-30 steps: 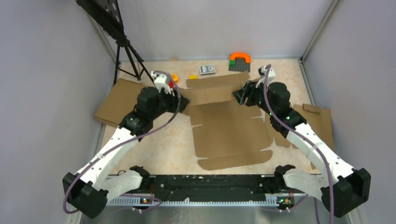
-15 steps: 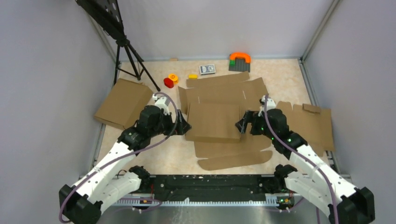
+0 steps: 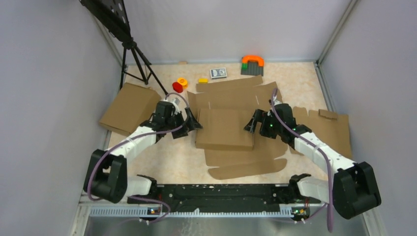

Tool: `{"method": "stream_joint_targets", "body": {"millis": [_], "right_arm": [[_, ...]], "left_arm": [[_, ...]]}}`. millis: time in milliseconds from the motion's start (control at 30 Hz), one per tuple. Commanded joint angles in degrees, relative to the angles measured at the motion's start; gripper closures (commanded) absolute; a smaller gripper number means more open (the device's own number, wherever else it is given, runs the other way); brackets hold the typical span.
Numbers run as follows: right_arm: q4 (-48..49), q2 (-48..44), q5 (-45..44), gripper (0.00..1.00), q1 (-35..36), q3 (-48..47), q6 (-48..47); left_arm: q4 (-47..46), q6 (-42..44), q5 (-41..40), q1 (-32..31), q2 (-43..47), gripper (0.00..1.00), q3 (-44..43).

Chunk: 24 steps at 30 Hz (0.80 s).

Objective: Fold the paper box
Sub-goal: Pick up the paper box from the center of the board.

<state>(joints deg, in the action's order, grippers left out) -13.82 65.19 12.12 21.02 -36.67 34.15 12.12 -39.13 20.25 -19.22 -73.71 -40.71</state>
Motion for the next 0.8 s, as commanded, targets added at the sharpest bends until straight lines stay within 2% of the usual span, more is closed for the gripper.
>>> {"method": "stream_joint_targets", "body": {"millis": [0, 133, 300, 433, 567, 667, 767], "right_arm": [[6.24, 0.23, 5.63, 0.09, -1.8, 3.38, 2.51], [8.91, 3.24, 6.02, 0.17, -2.22, 5.35, 2.58], [13.36, 4.19, 8.29, 0.39, -6.0, 9.54, 2.76], [20.35, 4.01, 13.94, 0.46, -8.8, 13.67, 3.62], [23.03, 6.31, 17.46, 0.6, -10.29, 15.63, 3.96], [28.57, 8.48, 22.68, 0.64, -12.84, 17.81, 5.86], [29.43, 10.2, 24.22, 0.67, -14.0, 18.21, 5.43]], "left_arm": [[-9.85, -2.95, 12.26, 2.22, -3.6, 0.01, 3.11], [-11.68, -3.18, 15.01, 2.7, -5.35, 0.01, 4.9], [-16.08, -4.9, 16.52, 4.45, -5.03, 0.01, 8.92], [-17.41, -4.37, 18.36, 5.4, -5.17, 0.01, 10.26], [-22.48, -5.13, 23.82, 5.42, -8.04, 0.01, 11.04], [-27.19, -7.34, 25.71, 5.42, -9.57, 0.01, 12.13], [-31.51, -9.98, 27.77, 5.42, -11.71, 0.01, 12.96]]}}
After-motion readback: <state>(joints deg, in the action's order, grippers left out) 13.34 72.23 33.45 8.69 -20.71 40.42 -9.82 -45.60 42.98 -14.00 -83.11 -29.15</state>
